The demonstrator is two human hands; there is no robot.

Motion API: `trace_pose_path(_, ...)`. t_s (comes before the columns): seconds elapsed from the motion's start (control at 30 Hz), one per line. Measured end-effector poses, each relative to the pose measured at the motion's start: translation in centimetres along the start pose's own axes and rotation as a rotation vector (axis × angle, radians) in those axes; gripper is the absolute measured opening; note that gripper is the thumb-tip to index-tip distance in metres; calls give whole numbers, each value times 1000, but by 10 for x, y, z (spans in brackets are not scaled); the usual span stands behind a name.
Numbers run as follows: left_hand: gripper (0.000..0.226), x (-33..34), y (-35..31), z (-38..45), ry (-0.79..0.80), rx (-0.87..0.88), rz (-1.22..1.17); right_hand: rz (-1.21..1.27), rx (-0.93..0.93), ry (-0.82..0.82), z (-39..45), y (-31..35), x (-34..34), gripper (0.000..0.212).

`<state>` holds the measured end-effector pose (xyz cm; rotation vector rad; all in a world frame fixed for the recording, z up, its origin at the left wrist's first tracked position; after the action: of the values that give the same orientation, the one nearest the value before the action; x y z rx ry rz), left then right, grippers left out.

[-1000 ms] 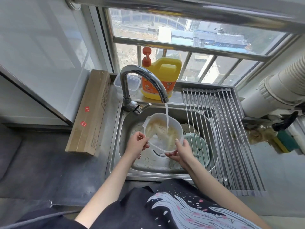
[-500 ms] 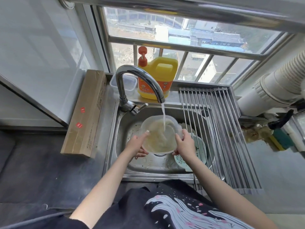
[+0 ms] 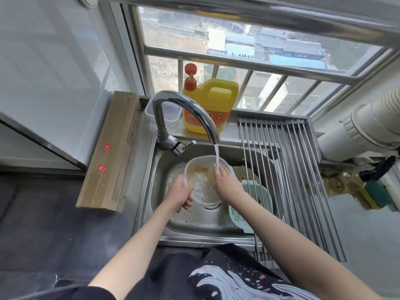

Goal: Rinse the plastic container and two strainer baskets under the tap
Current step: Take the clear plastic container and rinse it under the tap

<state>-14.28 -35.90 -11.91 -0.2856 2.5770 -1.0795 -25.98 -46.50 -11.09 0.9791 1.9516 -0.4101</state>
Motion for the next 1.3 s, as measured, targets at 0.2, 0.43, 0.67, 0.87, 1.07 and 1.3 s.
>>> trace_pose_path(0.2,18,9,11,4,108,-12,-118,-183,-345,249,5,32,6,60)
trace_pose_path(0.43,22,17,13,8,205,-144,-310,-247,-386,-26,21,21,-42,42)
trace_pose_path(0.67,13,14,2,5,302,-122,-327,-281,-169,-222,36,22,-81,45)
trace_pose_path(0.87,21,0,0,0,334,-119,-191,-440,-371,-111,45,23,-69,31)
trace_pose_path(1.07,25,-5,0,-1,262,-86,-195,-432,-355,-151,41,22,-68,49)
trace_pose_path(1.3,25,-21,-6,0,-32,40,-86,-169,-529,-219,29,30,-79,44)
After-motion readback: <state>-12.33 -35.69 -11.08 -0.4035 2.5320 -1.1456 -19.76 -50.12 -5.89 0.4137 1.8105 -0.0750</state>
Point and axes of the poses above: each hand's wrist, its own z-axis towards the middle knuckle, its own x-axis out of the palm, y = z × x, the point moved 6 cm from there along z, towards the middle knuckle
